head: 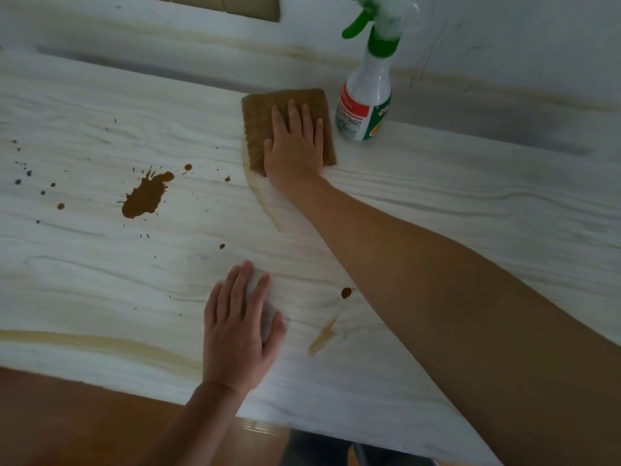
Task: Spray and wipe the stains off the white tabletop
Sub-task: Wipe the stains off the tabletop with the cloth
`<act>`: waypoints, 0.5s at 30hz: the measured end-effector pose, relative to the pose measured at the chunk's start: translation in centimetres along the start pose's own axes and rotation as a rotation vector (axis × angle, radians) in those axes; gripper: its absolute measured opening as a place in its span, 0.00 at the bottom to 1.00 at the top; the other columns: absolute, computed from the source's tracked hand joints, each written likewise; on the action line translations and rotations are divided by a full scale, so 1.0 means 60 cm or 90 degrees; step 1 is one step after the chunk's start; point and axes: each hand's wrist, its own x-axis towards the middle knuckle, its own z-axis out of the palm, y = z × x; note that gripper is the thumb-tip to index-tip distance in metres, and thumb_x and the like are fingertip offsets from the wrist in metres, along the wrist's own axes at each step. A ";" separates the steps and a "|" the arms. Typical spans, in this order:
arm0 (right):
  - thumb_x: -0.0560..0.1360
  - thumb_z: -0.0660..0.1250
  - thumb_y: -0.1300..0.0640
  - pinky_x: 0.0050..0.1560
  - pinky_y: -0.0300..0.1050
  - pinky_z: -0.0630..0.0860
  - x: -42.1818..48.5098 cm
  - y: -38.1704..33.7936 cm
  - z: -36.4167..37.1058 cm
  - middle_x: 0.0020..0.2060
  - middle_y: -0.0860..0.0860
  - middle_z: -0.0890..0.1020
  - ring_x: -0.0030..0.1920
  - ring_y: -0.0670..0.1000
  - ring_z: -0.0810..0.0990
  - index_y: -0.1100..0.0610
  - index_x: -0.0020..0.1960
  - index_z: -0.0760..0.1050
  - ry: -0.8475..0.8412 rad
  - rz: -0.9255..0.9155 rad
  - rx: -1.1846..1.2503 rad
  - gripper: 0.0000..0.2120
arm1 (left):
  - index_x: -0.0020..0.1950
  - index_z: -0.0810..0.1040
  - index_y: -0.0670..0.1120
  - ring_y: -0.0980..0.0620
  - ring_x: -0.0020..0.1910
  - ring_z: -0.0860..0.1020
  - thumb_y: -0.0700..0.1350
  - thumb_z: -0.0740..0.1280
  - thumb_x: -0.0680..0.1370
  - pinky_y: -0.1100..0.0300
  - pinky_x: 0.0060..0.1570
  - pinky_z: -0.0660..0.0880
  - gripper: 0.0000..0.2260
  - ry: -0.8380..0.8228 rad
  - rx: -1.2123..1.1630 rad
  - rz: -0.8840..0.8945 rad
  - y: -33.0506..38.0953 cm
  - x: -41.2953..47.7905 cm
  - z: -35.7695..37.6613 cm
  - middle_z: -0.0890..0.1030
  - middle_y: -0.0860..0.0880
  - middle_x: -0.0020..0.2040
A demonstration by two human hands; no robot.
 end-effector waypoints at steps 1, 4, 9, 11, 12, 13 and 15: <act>0.84 0.51 0.47 0.80 0.57 0.39 0.004 0.001 -0.001 0.82 0.55 0.49 0.82 0.57 0.44 0.53 0.83 0.50 0.001 0.010 0.004 0.29 | 0.77 0.71 0.44 0.40 0.81 0.62 0.57 0.59 0.81 0.42 0.80 0.58 0.27 0.001 0.000 0.001 -0.001 0.000 0.000 0.66 0.41 0.80; 0.84 0.51 0.46 0.80 0.55 0.38 -0.002 0.014 -0.004 0.83 0.55 0.48 0.82 0.56 0.44 0.53 0.83 0.49 0.012 0.027 0.006 0.30 | 0.76 0.71 0.45 0.40 0.81 0.62 0.57 0.60 0.81 0.42 0.80 0.59 0.27 0.002 -0.002 0.002 -0.002 -0.001 0.001 0.66 0.41 0.80; 0.84 0.52 0.46 0.81 0.55 0.40 -0.028 0.041 -0.007 0.83 0.54 0.48 0.82 0.56 0.44 0.53 0.83 0.49 0.031 0.047 0.011 0.30 | 0.76 0.72 0.45 0.41 0.81 0.63 0.57 0.60 0.81 0.41 0.79 0.60 0.27 0.004 -0.010 0.001 0.000 0.000 0.001 0.66 0.41 0.80; 0.84 0.51 0.46 0.81 0.55 0.40 -0.034 0.045 -0.006 0.83 0.54 0.48 0.82 0.56 0.44 0.53 0.83 0.48 0.029 0.057 0.009 0.30 | 0.76 0.72 0.45 0.41 0.81 0.62 0.57 0.60 0.81 0.41 0.79 0.59 0.27 0.003 -0.010 -0.001 0.000 0.000 0.000 0.66 0.41 0.80; 0.84 0.51 0.46 0.81 0.55 0.39 -0.036 0.046 -0.006 0.83 0.54 0.47 0.82 0.56 0.43 0.53 0.83 0.47 0.030 0.062 0.009 0.30 | 0.76 0.71 0.45 0.41 0.81 0.62 0.57 0.60 0.81 0.42 0.79 0.58 0.27 0.002 -0.011 -0.002 0.000 0.001 0.000 0.66 0.41 0.81; 0.84 0.51 0.45 0.81 0.55 0.39 -0.039 0.047 -0.005 0.83 0.54 0.47 0.82 0.56 0.43 0.53 0.83 0.47 0.031 0.066 0.008 0.30 | 0.76 0.71 0.45 0.41 0.81 0.62 0.57 0.60 0.81 0.42 0.80 0.58 0.27 0.001 -0.012 -0.003 -0.001 0.000 0.000 0.66 0.41 0.81; 0.84 0.51 0.45 0.80 0.55 0.38 -0.048 0.051 -0.007 0.83 0.54 0.47 0.82 0.56 0.43 0.53 0.83 0.47 0.026 0.064 0.006 0.31 | 0.76 0.71 0.45 0.41 0.81 0.62 0.56 0.61 0.80 0.42 0.80 0.58 0.27 -0.003 -0.012 -0.003 -0.001 0.000 0.001 0.65 0.41 0.81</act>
